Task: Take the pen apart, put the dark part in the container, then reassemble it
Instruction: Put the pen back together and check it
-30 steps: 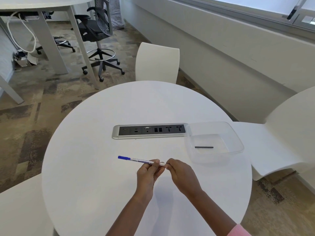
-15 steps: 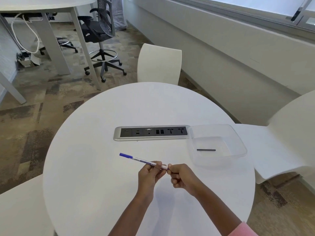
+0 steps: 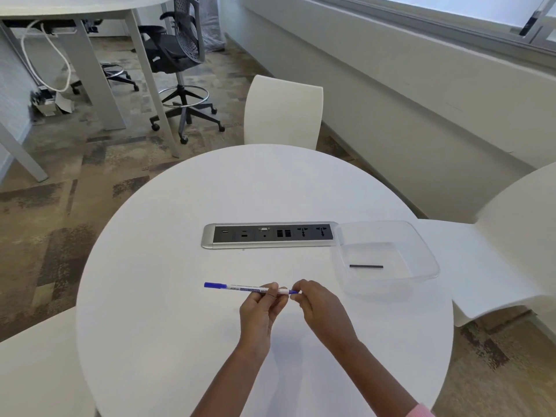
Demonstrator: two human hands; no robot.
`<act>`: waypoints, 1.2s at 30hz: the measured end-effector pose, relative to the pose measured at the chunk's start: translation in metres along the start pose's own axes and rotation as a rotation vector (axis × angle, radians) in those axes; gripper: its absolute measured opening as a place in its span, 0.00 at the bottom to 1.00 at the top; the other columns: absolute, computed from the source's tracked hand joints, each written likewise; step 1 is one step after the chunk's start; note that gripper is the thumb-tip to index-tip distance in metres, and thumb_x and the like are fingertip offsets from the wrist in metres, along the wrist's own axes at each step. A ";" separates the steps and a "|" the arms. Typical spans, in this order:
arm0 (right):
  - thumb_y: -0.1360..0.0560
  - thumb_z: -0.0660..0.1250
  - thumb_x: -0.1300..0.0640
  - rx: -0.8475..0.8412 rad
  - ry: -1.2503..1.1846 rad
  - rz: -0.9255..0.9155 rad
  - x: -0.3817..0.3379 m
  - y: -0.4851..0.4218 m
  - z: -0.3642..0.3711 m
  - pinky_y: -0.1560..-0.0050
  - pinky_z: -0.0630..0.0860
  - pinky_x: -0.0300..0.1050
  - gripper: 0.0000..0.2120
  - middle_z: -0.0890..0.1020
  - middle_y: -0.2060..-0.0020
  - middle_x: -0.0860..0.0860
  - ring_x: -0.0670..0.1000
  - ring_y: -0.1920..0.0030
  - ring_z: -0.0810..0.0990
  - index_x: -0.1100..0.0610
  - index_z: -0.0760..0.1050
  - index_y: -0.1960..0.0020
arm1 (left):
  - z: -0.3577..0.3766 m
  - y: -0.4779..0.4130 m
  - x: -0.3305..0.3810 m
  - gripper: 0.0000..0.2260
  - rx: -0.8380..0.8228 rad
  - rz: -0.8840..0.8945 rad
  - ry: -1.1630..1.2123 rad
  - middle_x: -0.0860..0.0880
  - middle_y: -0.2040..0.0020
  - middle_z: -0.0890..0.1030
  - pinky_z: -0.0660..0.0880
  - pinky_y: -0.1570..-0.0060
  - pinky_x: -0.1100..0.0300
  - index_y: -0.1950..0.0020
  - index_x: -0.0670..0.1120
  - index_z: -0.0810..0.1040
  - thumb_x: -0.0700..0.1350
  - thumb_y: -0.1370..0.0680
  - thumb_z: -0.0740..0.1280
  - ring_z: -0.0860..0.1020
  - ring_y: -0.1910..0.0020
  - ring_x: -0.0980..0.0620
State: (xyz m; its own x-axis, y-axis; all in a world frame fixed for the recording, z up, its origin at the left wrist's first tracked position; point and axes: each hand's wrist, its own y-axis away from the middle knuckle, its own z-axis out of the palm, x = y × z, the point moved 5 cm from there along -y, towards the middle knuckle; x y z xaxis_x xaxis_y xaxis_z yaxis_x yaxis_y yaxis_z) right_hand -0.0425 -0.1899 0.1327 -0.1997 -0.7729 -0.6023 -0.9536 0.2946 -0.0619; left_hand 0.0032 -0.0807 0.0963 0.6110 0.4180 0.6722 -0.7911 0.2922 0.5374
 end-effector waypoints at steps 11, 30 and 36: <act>0.25 0.62 0.61 -0.095 -0.288 0.199 0.010 -0.006 0.006 0.69 0.63 0.39 0.12 0.69 0.77 0.45 0.45 0.73 0.66 0.56 0.72 0.68 | 0.000 0.003 -0.004 0.05 -0.026 0.026 -0.022 0.47 0.67 0.83 0.79 0.64 0.67 0.57 0.37 0.77 0.35 0.23 0.63 0.83 0.66 0.55; 0.24 0.60 0.59 -0.116 -0.325 0.170 0.012 -0.002 -0.020 0.68 0.67 0.31 0.08 0.73 0.71 0.48 0.40 0.70 0.72 0.52 0.74 0.60 | -0.020 -0.001 0.023 0.05 0.015 -0.043 0.170 0.42 0.58 0.83 0.81 0.65 0.63 0.53 0.37 0.74 0.34 0.22 0.59 0.84 0.66 0.52; 0.24 0.61 0.61 -0.005 -0.135 0.001 0.006 -0.002 -0.022 0.59 0.67 0.35 0.07 0.73 0.64 0.43 0.43 0.62 0.71 0.57 0.76 0.49 | -0.021 0.007 0.021 0.06 0.064 -0.021 0.181 0.39 0.57 0.81 0.81 0.62 0.61 0.55 0.36 0.74 0.33 0.22 0.58 0.82 0.57 0.46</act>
State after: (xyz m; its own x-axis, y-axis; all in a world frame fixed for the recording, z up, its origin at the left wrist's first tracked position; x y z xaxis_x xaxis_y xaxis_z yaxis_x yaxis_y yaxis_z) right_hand -0.0470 -0.2070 0.1467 -0.1690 -0.6899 -0.7039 -0.9545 0.2927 -0.0577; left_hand 0.0099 -0.0518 0.1037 0.6080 0.5617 0.5611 -0.7712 0.2499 0.5855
